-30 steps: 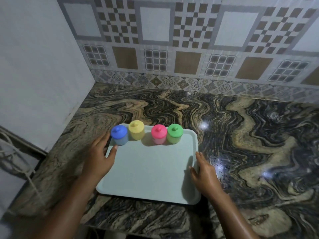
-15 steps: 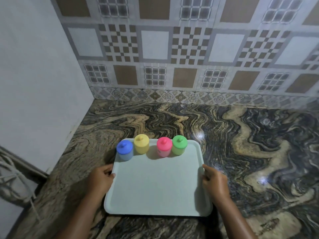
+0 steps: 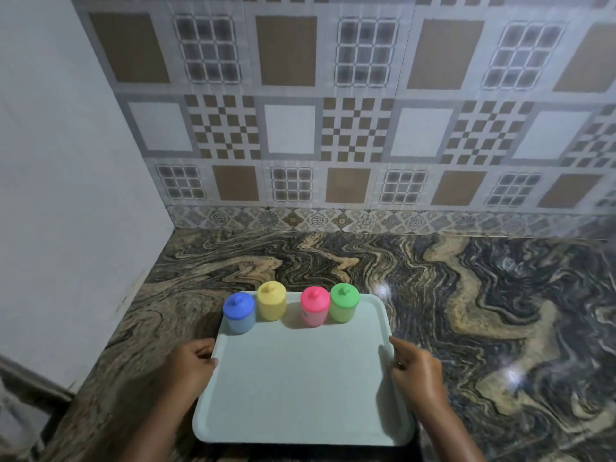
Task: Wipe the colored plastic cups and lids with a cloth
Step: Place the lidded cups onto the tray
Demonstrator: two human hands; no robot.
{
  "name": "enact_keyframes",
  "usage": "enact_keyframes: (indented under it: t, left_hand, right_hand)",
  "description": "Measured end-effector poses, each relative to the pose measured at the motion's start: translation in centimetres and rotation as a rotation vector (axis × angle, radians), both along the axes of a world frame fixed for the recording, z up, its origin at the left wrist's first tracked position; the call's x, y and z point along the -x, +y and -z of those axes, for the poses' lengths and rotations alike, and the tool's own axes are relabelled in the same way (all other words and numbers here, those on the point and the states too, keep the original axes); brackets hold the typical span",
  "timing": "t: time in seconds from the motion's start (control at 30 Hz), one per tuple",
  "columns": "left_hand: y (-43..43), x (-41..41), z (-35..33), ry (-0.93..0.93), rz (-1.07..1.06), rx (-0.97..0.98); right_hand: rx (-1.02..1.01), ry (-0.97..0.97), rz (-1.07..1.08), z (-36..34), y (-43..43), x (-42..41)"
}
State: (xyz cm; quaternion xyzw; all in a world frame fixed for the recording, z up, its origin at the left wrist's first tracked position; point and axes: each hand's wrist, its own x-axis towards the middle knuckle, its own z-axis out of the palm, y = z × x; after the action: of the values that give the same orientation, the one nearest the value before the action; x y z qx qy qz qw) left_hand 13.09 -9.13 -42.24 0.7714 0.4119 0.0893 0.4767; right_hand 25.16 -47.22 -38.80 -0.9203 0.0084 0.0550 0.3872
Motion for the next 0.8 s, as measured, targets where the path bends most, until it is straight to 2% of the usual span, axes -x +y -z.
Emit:
enact_keyframes:
  t: [0.4,0.8]
  left_hand:
    - [3.5,-11.4,-5.4,-0.119,0.044,-0.035]
    - [6.5,-20.1,-3.1,-0.080,0.031,-0.102]
  right_hand:
    - [-0.038,-0.088,-0.014,-3.7,3.3,-10.5]
    - [-0.020,-0.058,-0.060,-0.4,7.2,-21.1]
